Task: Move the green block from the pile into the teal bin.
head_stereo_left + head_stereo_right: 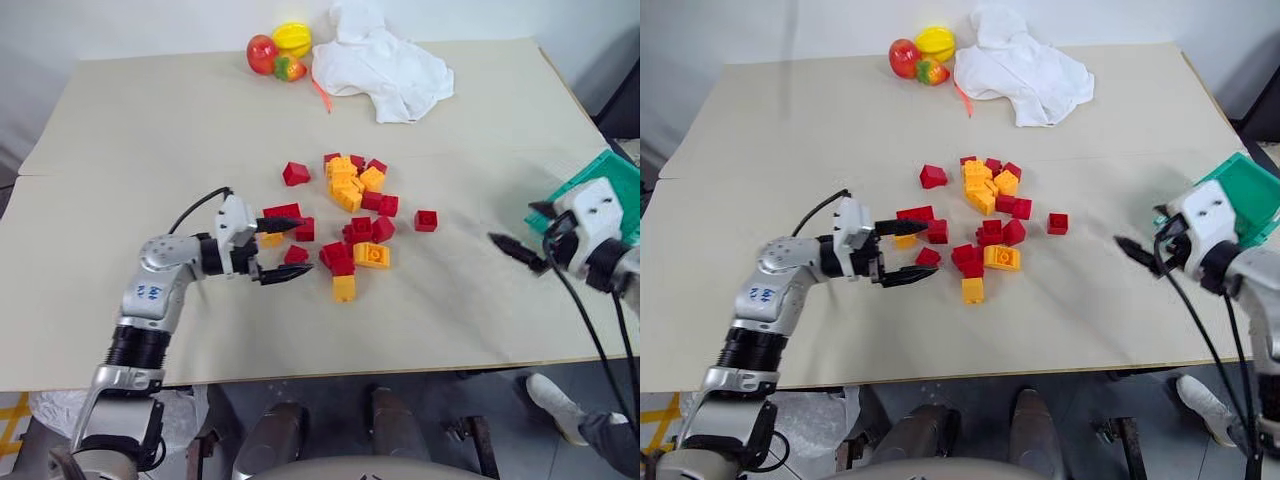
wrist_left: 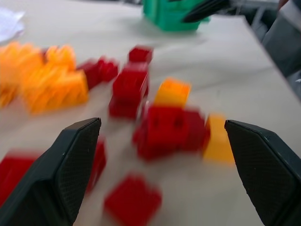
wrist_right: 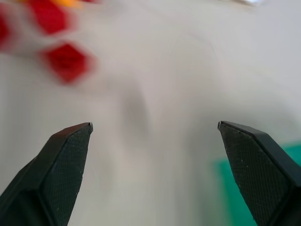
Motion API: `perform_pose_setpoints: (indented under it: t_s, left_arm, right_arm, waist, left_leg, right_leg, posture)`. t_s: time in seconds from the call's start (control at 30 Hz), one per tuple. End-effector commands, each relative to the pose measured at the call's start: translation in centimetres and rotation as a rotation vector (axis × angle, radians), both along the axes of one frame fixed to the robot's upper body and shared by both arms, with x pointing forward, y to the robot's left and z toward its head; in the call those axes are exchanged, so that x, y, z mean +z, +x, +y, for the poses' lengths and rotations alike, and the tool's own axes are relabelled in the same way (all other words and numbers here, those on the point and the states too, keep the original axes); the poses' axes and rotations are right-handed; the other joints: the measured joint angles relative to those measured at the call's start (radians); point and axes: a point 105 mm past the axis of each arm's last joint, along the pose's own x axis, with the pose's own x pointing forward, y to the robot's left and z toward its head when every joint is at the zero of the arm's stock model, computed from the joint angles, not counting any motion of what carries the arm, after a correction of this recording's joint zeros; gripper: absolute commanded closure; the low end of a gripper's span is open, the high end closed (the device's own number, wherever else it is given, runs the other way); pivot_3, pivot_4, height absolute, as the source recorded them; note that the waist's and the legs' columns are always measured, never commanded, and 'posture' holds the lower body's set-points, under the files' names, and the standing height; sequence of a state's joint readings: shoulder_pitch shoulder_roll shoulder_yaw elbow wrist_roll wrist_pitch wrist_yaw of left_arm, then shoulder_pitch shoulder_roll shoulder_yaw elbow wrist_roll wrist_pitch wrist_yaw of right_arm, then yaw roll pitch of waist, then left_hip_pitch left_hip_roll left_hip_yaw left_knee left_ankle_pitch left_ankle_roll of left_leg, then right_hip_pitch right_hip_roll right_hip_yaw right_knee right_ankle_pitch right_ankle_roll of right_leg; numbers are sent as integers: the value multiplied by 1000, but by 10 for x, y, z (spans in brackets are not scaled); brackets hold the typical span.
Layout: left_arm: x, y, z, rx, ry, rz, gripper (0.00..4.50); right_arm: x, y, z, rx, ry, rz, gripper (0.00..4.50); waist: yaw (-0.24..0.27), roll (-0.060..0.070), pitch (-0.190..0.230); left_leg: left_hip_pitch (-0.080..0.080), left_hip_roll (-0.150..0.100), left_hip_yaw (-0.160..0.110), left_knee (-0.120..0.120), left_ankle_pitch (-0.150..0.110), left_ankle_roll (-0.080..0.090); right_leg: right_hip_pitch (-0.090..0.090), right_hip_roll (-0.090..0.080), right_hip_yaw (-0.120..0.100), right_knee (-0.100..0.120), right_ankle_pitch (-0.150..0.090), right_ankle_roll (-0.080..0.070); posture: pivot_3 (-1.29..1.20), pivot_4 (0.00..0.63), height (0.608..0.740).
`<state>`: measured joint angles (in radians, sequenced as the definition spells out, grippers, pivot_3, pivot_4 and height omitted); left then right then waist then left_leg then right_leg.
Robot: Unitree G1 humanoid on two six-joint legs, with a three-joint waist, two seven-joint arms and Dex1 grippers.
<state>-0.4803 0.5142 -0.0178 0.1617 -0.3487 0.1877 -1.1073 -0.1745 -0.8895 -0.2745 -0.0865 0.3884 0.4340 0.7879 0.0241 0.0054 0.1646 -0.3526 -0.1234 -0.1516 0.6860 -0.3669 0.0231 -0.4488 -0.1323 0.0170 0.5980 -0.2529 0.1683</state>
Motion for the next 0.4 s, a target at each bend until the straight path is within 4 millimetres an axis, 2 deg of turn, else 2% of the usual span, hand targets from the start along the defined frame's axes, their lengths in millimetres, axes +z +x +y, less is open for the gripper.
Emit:
perform_pose_setpoints:
  t_s: [0.03,0.2,0.33,0.4]
  left_arm:
    - [2,-9,26,7,36,-37,0]
    - [-6,-14,55,73,46,0,0]
    - [-8,-21,78,135,40,28,0]
    - [-11,-28,89,152,81,18,0]
  right_arm:
    - [13,-20,27,248,43,-87,32]
    - [-6,-38,38,450,42,-4,32]
    - [-17,-42,35,533,13,48,32]
    - [-20,-39,30,519,13,44,32]
  waist:
    - [0,0,0]
    - [1,0,0]
    - [-1,0,0]
    - [-4,0,0]
  left_leg:
    - [0,0,0,0,0,0]
    - [1,1,0,-1,0,0]
    - [1,1,-1,-1,0,0]
    - [1,1,0,-1,0,0]
  right_leg:
    - [0,0,0,0,0,0]
    - [2,0,0,-2,1,0]
    - [2,1,-1,-2,1,0]
    - [1,1,-1,-2,1,0]
  posture:
    - [0,150,740]
    - [0,150,740]
    - [0,150,740]
    - [0,150,740]
